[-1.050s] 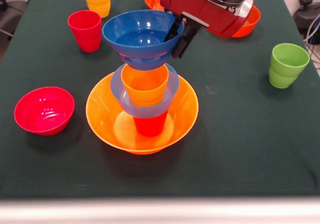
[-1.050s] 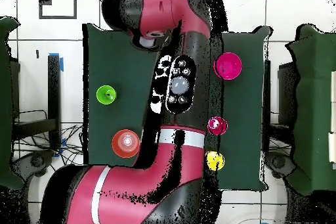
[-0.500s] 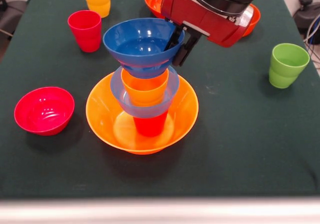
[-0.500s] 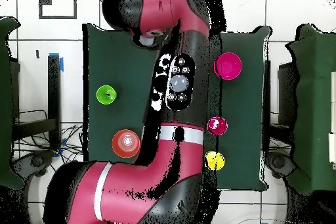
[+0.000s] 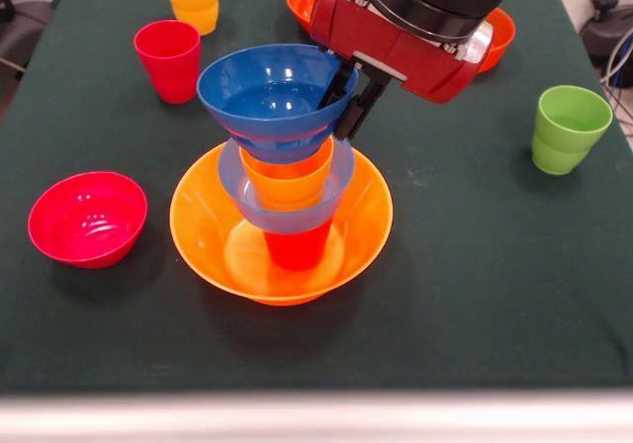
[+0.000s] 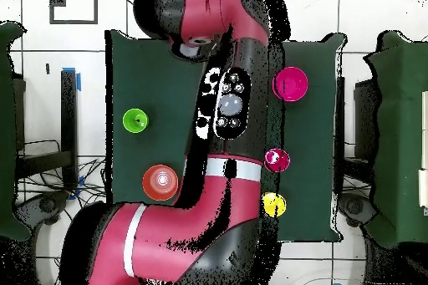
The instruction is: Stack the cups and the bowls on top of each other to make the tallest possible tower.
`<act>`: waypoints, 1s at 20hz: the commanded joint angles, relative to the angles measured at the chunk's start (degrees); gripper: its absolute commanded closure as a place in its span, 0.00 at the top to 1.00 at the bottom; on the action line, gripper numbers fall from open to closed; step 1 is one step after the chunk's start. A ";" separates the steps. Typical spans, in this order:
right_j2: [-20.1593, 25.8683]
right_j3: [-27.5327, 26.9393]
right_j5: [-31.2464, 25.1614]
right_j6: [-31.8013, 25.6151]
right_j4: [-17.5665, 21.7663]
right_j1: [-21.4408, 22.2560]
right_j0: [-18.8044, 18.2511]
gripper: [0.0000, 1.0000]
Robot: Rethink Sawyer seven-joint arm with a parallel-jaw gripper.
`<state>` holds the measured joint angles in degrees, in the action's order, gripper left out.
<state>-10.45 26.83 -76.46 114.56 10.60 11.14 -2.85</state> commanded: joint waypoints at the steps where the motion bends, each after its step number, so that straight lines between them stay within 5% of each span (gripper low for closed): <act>1: 5.01 3.91 -3.31 -13.33 -0.13 1.07 -0.83 0.00; 20: 5.00 2.74 -3.47 -13.55 -0.01 0.33 -0.80 0.00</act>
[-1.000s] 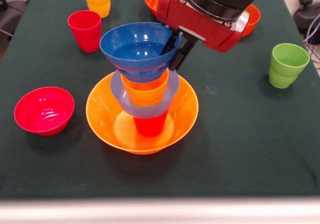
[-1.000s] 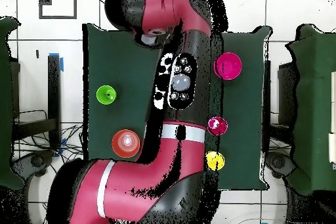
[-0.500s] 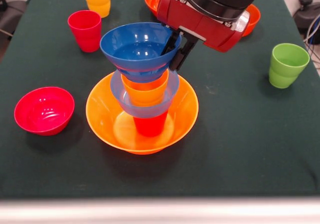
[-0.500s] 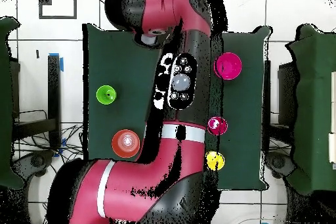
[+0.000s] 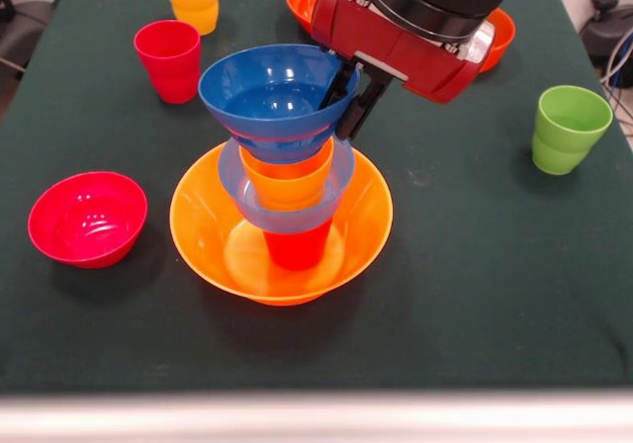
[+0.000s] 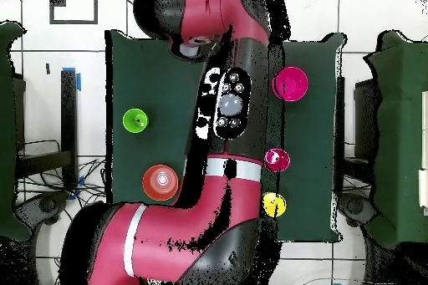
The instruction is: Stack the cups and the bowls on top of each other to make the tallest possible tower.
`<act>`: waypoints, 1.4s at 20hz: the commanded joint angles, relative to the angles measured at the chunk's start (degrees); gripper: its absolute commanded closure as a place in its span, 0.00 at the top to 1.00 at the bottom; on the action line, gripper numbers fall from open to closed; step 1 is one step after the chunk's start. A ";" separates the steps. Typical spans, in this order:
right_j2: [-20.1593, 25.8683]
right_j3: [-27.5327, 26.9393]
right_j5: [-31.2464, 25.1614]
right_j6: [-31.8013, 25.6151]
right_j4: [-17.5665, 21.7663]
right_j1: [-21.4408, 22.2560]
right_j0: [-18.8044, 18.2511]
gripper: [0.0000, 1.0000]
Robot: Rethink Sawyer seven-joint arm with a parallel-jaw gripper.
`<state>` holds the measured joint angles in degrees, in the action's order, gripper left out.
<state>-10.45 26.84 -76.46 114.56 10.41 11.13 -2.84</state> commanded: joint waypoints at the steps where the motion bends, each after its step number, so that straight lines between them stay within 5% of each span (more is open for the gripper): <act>1: 4.95 2.72 -3.52 -13.45 0.19 0.34 -0.78 0.00; 28: 4.62 0.01 -5.41 -13.26 0.13 -1.09 -0.70 0.00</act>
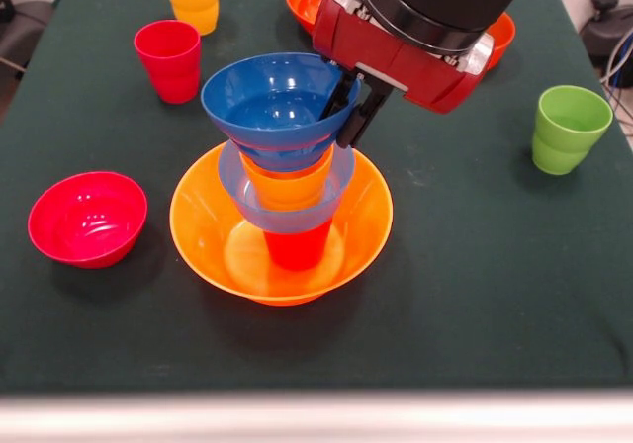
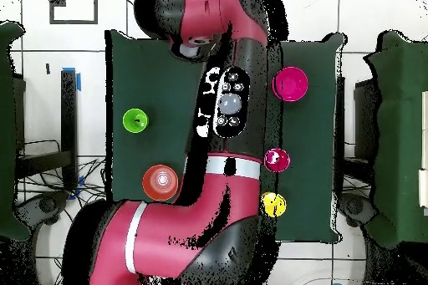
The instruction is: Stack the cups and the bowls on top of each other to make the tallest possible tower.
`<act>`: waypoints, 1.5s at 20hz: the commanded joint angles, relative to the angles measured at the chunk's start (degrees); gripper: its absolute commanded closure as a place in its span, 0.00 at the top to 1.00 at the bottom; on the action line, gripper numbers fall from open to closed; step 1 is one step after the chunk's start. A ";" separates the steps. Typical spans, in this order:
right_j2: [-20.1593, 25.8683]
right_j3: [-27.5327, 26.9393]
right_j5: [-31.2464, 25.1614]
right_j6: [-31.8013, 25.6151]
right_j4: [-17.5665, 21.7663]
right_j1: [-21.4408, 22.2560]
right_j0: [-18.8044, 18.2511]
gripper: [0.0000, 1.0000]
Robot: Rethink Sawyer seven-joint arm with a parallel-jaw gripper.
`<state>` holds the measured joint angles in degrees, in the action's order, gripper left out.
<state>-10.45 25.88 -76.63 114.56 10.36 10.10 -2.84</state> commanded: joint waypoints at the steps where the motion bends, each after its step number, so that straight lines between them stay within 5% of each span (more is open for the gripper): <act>1: 4.59 0.94 -5.38 -13.04 0.14 -0.11 -0.71 0.00; 9: 4.32 1.55 -5.30 -12.40 0.22 0.17 -0.53 0.00; 10: 4.29 1.58 -5.15 -12.42 0.26 0.17 -0.53 1.00; 30: 4.14 1.82 -4.59 -12.21 0.51 0.02 -0.34 1.00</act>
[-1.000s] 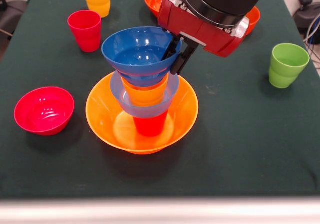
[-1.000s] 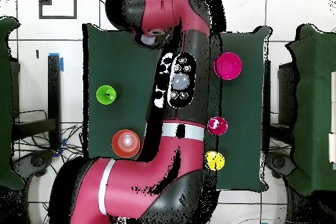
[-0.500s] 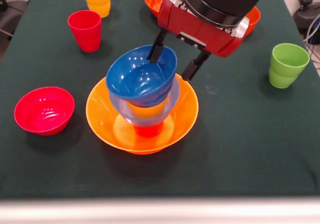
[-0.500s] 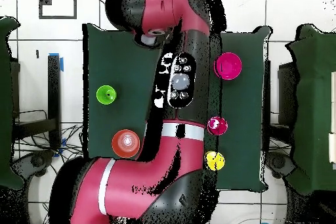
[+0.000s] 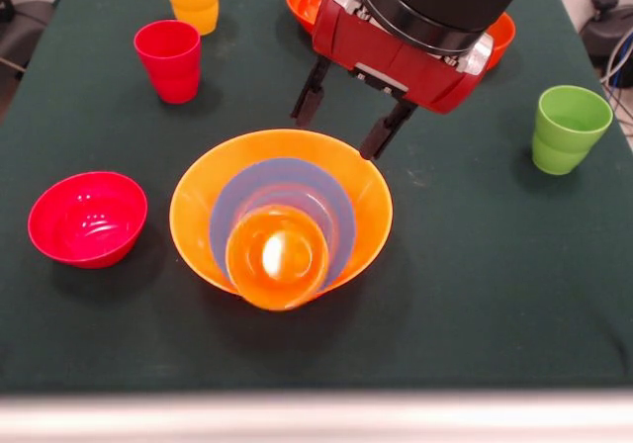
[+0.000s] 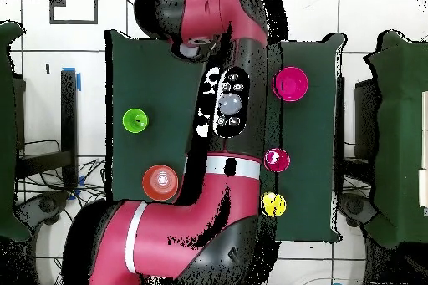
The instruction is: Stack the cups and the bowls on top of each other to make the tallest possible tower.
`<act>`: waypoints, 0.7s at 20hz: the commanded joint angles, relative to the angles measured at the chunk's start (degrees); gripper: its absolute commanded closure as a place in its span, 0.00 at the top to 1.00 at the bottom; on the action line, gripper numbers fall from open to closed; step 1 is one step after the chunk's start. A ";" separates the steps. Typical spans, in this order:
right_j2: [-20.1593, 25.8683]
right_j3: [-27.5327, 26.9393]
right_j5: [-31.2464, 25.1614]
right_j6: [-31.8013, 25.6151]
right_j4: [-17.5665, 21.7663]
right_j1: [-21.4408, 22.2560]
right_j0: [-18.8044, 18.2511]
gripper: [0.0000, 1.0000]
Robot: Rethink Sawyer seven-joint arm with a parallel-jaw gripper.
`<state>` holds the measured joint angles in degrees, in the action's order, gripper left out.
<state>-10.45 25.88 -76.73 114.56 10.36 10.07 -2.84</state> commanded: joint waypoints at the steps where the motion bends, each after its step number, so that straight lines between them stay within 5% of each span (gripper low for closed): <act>1: 4.11 1.78 -4.63 -12.24 0.52 0.10 -0.33 1.00; 10: 3.97 1.37 -6.00 -12.37 0.37 0.30 -0.45 1.00; 14: 3.86 6.00 -2.01 -11.23 0.44 1.53 -0.77 1.00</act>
<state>-10.45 25.88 -76.73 114.56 10.36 10.07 -2.84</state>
